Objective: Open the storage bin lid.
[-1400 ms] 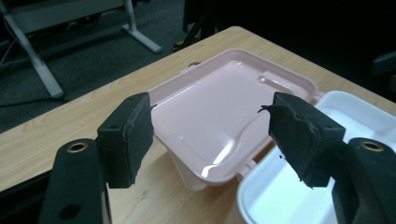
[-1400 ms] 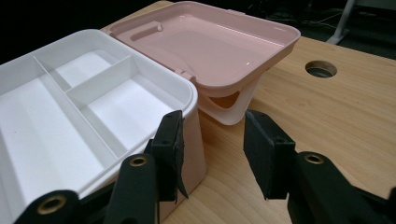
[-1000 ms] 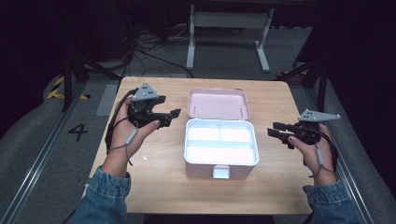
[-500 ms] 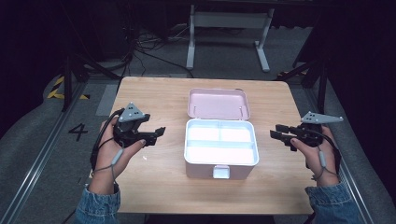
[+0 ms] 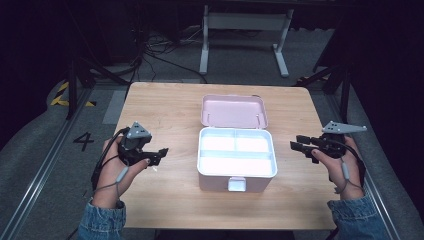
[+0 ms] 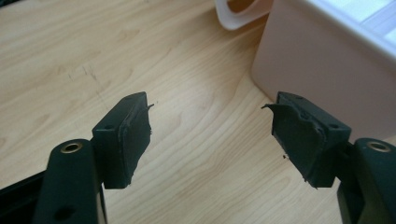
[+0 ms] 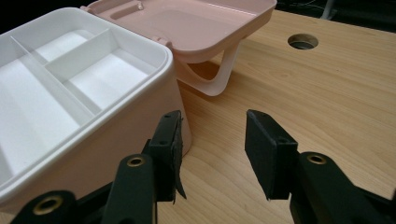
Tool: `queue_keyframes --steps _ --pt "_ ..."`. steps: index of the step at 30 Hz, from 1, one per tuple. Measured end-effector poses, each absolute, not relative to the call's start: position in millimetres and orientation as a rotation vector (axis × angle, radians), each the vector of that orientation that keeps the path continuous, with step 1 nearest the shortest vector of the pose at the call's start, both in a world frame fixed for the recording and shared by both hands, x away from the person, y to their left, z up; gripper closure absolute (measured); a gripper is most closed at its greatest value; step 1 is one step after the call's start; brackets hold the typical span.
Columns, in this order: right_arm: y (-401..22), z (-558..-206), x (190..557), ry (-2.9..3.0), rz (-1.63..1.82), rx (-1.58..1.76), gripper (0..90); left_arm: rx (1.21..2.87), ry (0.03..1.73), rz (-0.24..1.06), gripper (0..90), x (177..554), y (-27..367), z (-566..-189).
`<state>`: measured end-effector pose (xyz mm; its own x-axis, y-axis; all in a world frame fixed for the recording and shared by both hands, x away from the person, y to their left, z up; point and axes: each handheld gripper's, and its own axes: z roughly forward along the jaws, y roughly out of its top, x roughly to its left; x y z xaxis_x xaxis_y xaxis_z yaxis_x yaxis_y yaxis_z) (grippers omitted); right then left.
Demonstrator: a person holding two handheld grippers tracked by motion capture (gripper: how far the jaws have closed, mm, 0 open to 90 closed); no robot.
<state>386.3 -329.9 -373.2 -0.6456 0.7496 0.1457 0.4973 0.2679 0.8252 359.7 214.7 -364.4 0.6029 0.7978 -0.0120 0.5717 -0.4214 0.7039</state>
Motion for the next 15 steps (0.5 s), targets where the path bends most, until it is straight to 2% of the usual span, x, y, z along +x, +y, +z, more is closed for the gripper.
queue_keyframes --steps 5,15 --pt "-331 -375 387 2.278 1.342 1.158 57.2 2.201 1.126 0.473 28.9 367 219 -378" --pt "-332 -387 392 2.299 1.261 1.194 56.1 2.263 1.217 0.404 27.7 380 228 -406"
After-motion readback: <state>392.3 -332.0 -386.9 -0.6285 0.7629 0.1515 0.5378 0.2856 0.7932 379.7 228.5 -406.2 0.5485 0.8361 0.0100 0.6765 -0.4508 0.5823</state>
